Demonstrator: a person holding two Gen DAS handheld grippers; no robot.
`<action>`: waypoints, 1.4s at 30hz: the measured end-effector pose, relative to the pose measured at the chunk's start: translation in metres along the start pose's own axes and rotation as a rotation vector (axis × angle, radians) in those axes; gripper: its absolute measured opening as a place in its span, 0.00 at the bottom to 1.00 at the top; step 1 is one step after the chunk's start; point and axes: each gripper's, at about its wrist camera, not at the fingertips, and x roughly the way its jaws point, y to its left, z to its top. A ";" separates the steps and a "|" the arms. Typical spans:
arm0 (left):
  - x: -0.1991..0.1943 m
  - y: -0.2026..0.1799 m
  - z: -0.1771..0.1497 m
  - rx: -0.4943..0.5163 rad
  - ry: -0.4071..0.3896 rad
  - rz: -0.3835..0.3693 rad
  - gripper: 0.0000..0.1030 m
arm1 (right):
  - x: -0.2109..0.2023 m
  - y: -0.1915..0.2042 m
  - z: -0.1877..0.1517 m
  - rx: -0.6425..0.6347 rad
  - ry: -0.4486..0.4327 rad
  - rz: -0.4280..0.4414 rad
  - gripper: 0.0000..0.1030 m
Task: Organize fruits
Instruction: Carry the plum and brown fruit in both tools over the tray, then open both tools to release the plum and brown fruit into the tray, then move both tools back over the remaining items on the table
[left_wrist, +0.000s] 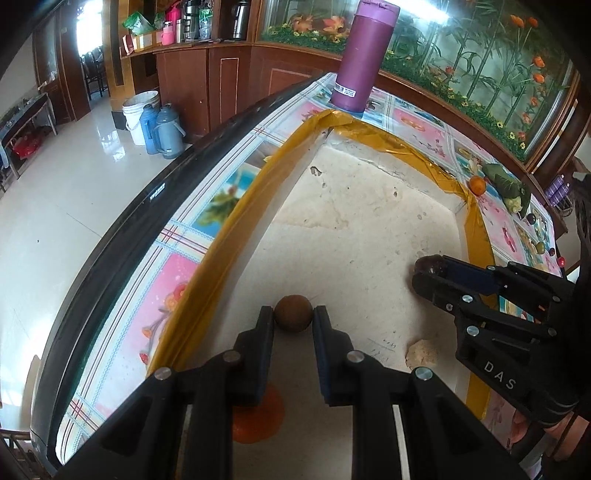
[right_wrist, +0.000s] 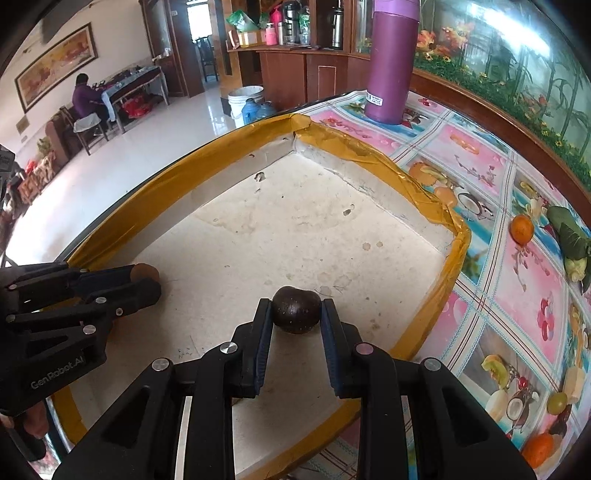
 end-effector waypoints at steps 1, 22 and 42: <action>0.000 0.000 0.000 0.001 0.002 0.001 0.25 | 0.000 0.001 0.000 -0.006 0.002 -0.004 0.25; -0.038 0.006 -0.023 -0.031 -0.040 0.050 0.47 | -0.027 0.002 -0.014 -0.020 -0.032 -0.036 0.32; -0.062 -0.064 -0.052 0.054 -0.077 0.003 0.53 | -0.101 -0.041 -0.094 0.101 -0.044 -0.048 0.32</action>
